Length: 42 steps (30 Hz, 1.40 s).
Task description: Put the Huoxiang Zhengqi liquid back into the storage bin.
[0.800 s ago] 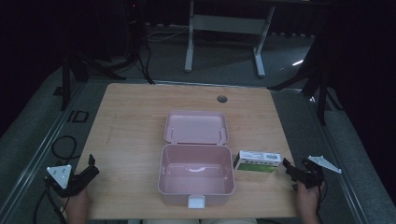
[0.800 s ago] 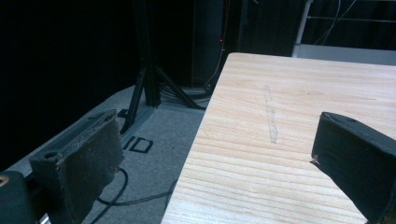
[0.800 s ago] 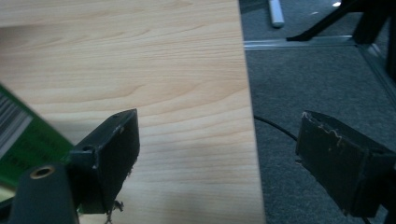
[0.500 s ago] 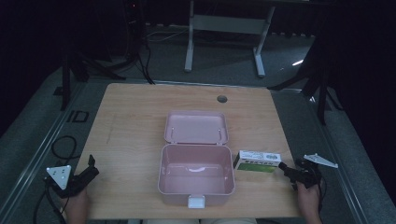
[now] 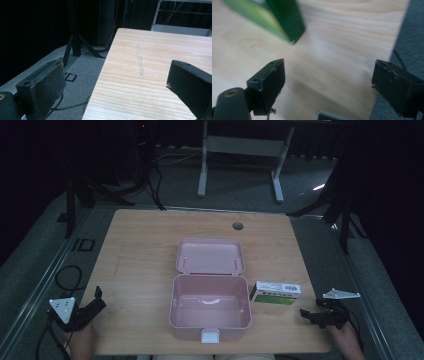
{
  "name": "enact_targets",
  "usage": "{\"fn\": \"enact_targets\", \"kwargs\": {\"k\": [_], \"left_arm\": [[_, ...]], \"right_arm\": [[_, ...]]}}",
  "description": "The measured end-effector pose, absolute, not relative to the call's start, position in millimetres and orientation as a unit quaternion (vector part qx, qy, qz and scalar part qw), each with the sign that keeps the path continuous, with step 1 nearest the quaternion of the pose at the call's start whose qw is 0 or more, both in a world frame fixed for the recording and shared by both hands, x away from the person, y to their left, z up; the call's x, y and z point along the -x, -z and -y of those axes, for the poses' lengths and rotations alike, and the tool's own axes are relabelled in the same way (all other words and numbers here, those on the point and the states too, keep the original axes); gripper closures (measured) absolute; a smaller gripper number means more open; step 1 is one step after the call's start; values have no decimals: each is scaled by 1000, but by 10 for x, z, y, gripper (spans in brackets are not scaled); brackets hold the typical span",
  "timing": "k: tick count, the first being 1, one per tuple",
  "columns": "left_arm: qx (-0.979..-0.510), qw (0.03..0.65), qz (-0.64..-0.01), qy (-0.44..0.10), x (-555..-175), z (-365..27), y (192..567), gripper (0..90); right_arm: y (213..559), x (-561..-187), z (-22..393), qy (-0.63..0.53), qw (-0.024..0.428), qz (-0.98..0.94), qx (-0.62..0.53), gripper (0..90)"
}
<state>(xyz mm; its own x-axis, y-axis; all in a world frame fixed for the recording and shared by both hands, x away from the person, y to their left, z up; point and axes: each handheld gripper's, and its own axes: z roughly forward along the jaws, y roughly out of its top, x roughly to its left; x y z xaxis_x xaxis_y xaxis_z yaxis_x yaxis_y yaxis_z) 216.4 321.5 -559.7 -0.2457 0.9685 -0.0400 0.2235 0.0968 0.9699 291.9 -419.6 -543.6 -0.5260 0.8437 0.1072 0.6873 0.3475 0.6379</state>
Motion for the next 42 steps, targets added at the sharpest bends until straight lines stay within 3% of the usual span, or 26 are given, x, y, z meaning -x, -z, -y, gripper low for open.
{"fn": "enact_targets", "kwargs": {"k": [17, 18, 28, 42], "left_arm": [[-479, 385, -627, -479, -2176, -3198, 5599, 21], [-480, 384, -627, -478, -2178, -3199, 5599, 21], [-483, 385, -627, -476, -2179, -3199, 5599, 21], [-488, 383, -624, -475, -2184, -3188, 5601, 21]], "right_arm": [[5195, -2856, 3979, -217, 50, -898, -381, 120], [5171, -2844, 3875, -181, 27, -916, -358, 118], [5082, -2838, 3628, -109, -17, -947, -301, 118], [4964, -2874, 3328, -27, -47, -972, -230, 126]]}}
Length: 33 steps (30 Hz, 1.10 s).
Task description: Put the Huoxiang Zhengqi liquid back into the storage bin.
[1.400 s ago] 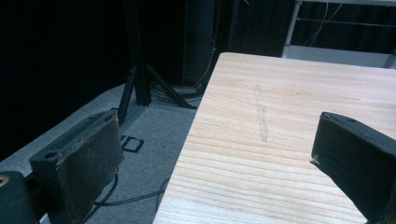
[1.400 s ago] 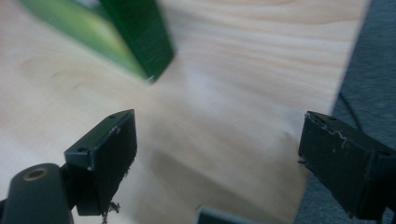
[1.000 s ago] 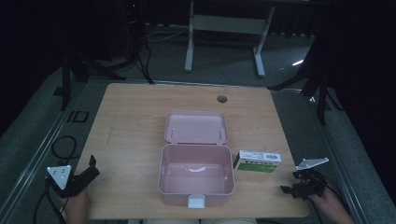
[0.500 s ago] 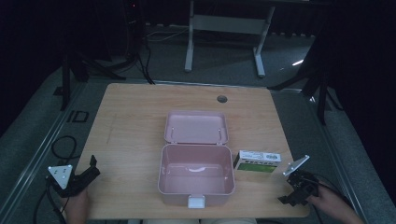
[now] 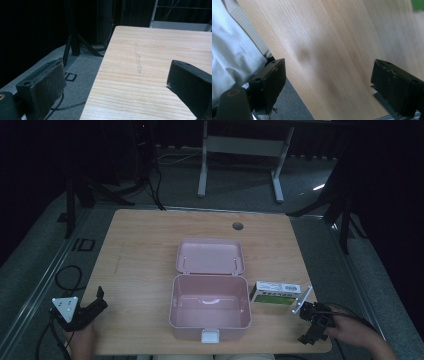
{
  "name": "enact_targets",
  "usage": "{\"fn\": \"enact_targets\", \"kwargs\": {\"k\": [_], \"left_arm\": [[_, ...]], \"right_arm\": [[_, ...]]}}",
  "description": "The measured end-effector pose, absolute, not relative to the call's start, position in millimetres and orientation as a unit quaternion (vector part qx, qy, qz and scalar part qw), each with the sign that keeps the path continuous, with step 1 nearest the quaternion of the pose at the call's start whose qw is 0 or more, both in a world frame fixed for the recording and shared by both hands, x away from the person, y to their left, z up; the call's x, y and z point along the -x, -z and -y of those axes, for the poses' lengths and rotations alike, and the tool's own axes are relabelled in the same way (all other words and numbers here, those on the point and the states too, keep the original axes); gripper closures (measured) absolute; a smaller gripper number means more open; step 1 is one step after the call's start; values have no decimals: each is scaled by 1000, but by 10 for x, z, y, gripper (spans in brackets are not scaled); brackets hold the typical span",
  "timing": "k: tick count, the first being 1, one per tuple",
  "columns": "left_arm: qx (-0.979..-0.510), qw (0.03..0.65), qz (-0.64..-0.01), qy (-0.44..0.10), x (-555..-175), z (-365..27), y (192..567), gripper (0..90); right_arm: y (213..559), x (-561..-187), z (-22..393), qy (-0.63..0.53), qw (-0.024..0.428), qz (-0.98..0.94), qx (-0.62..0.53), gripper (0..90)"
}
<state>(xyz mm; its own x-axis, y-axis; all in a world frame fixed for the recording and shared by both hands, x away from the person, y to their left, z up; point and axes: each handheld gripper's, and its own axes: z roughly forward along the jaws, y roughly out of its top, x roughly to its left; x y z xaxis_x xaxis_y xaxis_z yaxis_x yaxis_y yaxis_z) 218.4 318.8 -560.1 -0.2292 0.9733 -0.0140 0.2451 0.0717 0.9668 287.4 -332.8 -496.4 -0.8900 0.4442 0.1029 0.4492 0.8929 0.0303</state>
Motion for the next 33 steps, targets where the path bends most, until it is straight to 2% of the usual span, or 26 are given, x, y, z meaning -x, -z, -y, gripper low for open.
{"fn": "enact_targets", "kwargs": {"k": [8, 23, 28, 33], "left_arm": [[-489, 384, -623, -474, -2182, -3193, 5600, 21], [-490, 387, -622, -472, -2181, -3195, 5599, 21], [-491, 387, -623, -471, -2183, -3193, 5600, 21], [-491, 386, -623, -471, -2183, -3193, 5600, 21]], "right_arm": [[4927, -2908, 3154, -17, 70, 980, 186, 130], [4774, -2874, 2865, -22, 74, 993, 95, 147], [4669, -2851, 2803, -18, 60, 995, 80, 151], [4422, -2874, 2720, -12, 44, 997, 57, 161]]}}
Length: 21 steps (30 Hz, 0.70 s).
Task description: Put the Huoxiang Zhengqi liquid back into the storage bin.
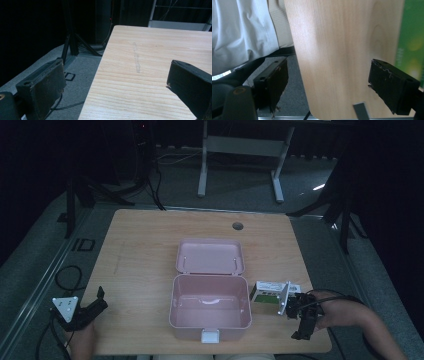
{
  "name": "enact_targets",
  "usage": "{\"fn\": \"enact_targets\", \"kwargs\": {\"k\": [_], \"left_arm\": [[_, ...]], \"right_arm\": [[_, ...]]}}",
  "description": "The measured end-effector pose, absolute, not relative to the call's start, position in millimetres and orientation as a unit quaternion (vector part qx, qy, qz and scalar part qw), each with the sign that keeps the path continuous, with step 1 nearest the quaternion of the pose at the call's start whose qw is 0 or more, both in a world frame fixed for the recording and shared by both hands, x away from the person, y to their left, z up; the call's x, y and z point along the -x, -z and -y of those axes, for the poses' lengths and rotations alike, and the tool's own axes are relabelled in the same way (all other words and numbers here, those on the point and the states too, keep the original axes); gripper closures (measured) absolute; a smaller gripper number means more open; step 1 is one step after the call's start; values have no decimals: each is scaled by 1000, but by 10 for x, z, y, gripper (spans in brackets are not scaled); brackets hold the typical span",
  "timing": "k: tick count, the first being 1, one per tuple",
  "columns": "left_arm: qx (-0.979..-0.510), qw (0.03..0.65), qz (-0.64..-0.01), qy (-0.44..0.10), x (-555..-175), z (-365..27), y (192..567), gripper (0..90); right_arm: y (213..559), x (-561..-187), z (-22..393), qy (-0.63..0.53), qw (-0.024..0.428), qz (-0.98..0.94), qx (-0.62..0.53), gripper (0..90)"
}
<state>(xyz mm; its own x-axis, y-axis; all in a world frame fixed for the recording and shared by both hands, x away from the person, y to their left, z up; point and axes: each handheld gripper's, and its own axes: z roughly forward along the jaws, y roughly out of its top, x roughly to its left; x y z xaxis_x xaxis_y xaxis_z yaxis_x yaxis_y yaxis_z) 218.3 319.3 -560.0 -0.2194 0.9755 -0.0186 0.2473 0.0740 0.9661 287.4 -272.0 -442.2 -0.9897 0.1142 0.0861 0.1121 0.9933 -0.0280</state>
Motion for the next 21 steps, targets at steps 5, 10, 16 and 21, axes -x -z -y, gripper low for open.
{"fn": "enact_targets", "kwargs": {"k": [5, 10, 16, 21], "left_arm": [[-493, 387, -622, -470, -2185, -3194, 5600, 21], [-493, 388, -622, -469, -2187, -3194, 5600, 21], [-493, 389, -622, -468, -2187, -3196, 5600, 21], [-493, 389, -622, -468, -2190, -3194, 5601, 21]], "right_arm": [[4251, -2948, 2710, -7, 24, 998, 51, 161], [4095, -3078, 2715, -4, 13, 999, 53, 163], [3995, -3263, 2703, -4, 5, 999, 54, 191], [3966, -3398, 2695, -4, 5, 998, 57, 210]]}}
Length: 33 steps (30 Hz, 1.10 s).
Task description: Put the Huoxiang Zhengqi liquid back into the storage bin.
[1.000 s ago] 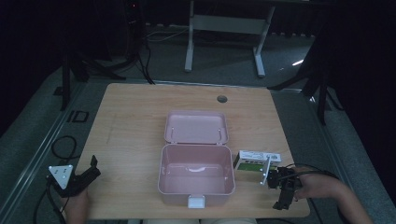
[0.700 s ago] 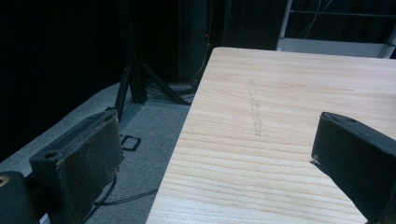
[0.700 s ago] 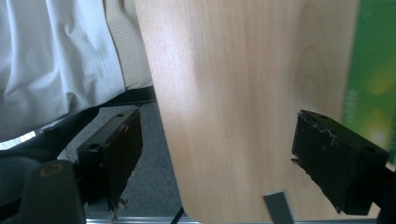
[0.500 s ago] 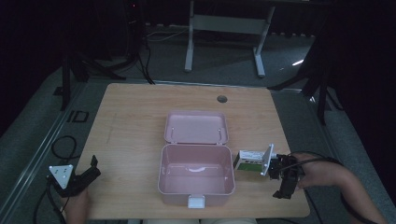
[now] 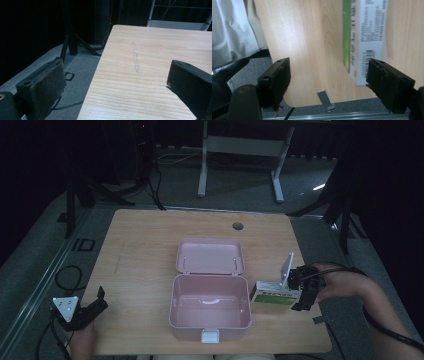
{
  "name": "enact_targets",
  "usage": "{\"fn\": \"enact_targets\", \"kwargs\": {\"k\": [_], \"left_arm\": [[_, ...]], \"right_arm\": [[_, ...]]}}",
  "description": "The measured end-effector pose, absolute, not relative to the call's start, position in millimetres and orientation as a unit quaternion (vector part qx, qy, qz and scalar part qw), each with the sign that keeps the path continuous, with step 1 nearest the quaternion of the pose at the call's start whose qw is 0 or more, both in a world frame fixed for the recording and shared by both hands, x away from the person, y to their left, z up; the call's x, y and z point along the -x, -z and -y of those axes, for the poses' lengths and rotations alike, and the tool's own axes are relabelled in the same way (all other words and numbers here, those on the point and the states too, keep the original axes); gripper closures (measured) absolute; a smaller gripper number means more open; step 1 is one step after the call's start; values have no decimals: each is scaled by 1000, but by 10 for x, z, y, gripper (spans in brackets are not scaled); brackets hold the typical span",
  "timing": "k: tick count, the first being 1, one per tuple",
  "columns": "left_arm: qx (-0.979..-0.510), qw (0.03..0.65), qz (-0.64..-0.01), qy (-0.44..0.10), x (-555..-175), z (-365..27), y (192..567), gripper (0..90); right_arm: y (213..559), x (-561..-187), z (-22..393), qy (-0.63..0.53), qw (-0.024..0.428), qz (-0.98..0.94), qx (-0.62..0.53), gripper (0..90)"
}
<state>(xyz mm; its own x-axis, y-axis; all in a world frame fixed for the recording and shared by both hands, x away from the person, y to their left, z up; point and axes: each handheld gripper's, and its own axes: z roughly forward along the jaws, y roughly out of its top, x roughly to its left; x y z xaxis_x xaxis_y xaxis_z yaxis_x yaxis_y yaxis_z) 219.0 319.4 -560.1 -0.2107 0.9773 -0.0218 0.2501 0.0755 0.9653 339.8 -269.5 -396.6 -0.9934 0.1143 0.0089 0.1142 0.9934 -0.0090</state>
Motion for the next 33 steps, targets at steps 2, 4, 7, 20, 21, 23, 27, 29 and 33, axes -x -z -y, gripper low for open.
{"fn": "enact_targets", "kwargs": {"k": [2, 4, 7, 20, 21, 23, 27, 29, 33], "left_arm": [[-494, 388, -621, -468, -2191, -3193, 5601, 21], [-494, 388, -621, -468, -2191, -3193, 5601, 21], [-496, 387, -621, -468, -2194, -3191, 5602, 21], [-499, 385, -620, -467, -2198, -3184, 5603, 21], [-499, 385, -620, -467, -2198, -3184, 5603, 21], [-499, 386, -620, -467, -2198, -3186, 5603, 21], [-500, 386, -620, -466, -2199, -3186, 5603, 21], [-501, 386, -619, -466, -2199, -3185, 5603, 21], [-501, 386, -619, -466, -2200, -3185, 5603, 21]], "right_arm": [[3970, -3452, 2694, -6, 4, 998, 56, 217], [3980, -3507, 2692, -7, 0, 998, 55, 233], [4001, -3586, 2689, -5, -7, 998, 55, 270], [4246, -3793, 2615, -10, -10, 998, 56, 353], [4246, -3793, 2615, -10, -10, 998, 56, 353], [4298, -3824, 2601, -8, -7, 998, 58, 364], [4431, -3883, 2583, -19, -3, 998, 60, 403], [4470, -3896, 2577, -23, 3, 998, 61, 415], [4527, -3906, 2566, -27, 4, 998, 57, 461]]}}
